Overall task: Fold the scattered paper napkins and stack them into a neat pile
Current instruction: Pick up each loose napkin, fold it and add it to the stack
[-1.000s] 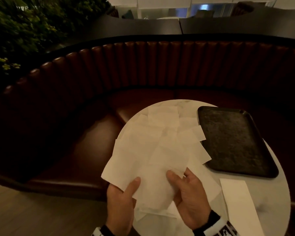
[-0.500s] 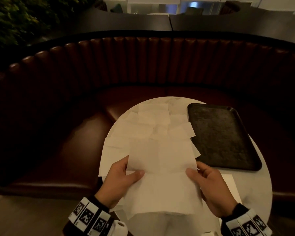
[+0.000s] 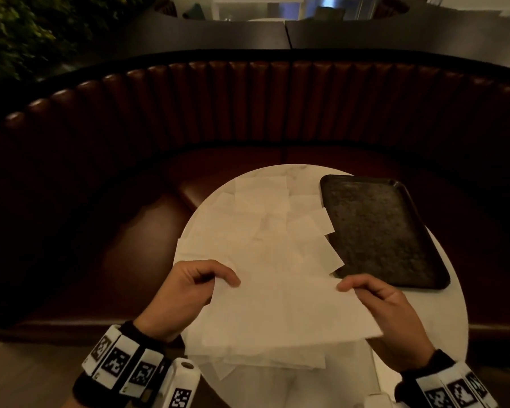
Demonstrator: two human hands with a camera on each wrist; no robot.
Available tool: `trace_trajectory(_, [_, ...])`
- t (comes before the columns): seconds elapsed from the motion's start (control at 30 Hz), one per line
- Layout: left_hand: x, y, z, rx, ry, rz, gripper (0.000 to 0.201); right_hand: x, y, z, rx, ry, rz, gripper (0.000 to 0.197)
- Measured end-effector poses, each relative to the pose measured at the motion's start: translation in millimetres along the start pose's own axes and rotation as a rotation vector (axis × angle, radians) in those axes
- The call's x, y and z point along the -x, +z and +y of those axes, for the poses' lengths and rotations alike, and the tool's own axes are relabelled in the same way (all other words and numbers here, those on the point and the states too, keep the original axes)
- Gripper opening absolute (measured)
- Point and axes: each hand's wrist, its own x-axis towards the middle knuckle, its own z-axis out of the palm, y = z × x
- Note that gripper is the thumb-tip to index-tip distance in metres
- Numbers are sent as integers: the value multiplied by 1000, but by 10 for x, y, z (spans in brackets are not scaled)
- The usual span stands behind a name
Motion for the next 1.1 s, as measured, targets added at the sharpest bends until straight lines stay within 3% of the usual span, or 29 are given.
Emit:
trace_trajectory(0.13, [28,-1,91,165,-120,9,33,-10,-25,15,18,-15,-21,28])
trace_trajectory(0.23, [26,65,101,251,-114,67,40,-3,-69,19,10,-32,-78,38])
trace_trajectory(0.33, [39,151,110,46,-16,111,21,7,-116,6,78,-97,-113,37])
trace_trajectory(0.4, [42,169,120,-142,95,86,3,13,-103,-18,359,-280,-75,25])
trace_trajectory(0.47, [51,180,134,-338,187,49,17,16,54,-78,779,-497,-65,26])
trace_trajectory(0.53, [58,228,206,-568,287,8,23,-46,305,-106,1038,-610,-190,42])
trace_trajectory(0.6, [57,275,287,-699,388,-54,21,-135,579,-125,1096,-601,-318,46])
trace_trajectory(0.7, [18,265,408,-778,438,-90,13,-235,796,-174,978,-564,-381,29])
trace_trajectory(0.83, [-14,165,544,-742,428,-28,15,-170,694,-89,791,-537,-264,14])
trace_trajectory(0.93, [-87,118,604,-708,383,14,12,-5,431,120,658,-384,-177,9])
trace_trajectory(1.1, [-472,416,428,-667,279,-165,14,297,-90,461,503,-153,-79,12])
